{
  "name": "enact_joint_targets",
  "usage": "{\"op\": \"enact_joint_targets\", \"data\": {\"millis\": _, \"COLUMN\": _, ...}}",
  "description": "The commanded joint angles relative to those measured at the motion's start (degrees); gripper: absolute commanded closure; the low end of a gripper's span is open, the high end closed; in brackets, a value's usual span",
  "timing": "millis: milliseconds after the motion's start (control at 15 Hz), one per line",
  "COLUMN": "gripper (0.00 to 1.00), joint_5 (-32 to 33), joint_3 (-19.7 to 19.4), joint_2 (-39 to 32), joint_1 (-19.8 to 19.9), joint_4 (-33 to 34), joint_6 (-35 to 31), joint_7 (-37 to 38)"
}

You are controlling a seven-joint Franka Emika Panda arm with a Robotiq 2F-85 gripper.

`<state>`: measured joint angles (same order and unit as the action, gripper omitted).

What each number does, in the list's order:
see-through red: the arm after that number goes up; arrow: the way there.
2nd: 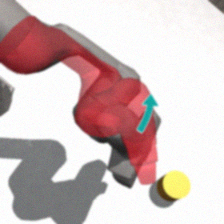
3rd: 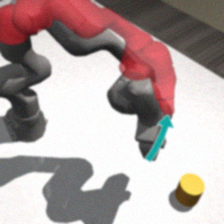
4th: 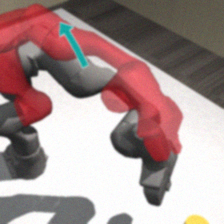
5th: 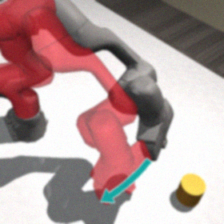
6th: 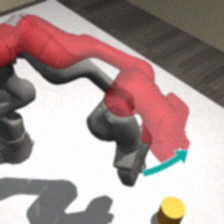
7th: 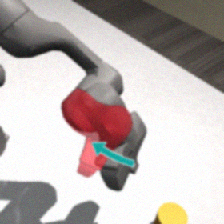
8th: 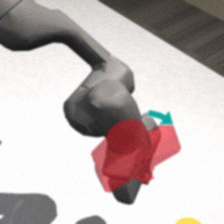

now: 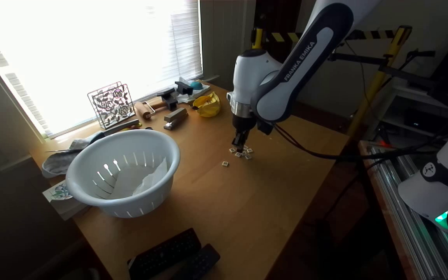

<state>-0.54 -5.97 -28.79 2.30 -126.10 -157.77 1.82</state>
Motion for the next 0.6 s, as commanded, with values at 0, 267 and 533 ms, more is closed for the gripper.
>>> {"op": "enact_joint_targets", "data": {"millis": 0, "gripper": 1.00, "joint_5": 0.36, "joint_3": 0.31, "joint_2": 0.51, "joint_1": 0.14, "joint_4": -1.04, "joint_6": -1.21, "joint_7": 0.57}}
{"op": "enact_joint_targets", "data": {"millis": 267, "gripper": 1.00, "joint_5": -0.49, "joint_3": 1.29, "joint_2": -0.35, "joint_1": 0.89, "joint_4": -0.20, "joint_6": -1.60, "joint_7": -0.13}}
{"op": "enact_joint_targets", "data": {"millis": 533, "gripper": 1.00, "joint_5": -0.58, "joint_3": 1.64, "joint_2": -0.98, "joint_1": 1.06, "joint_4": 0.35, "joint_6": -2.03, "joint_7": -0.11}}
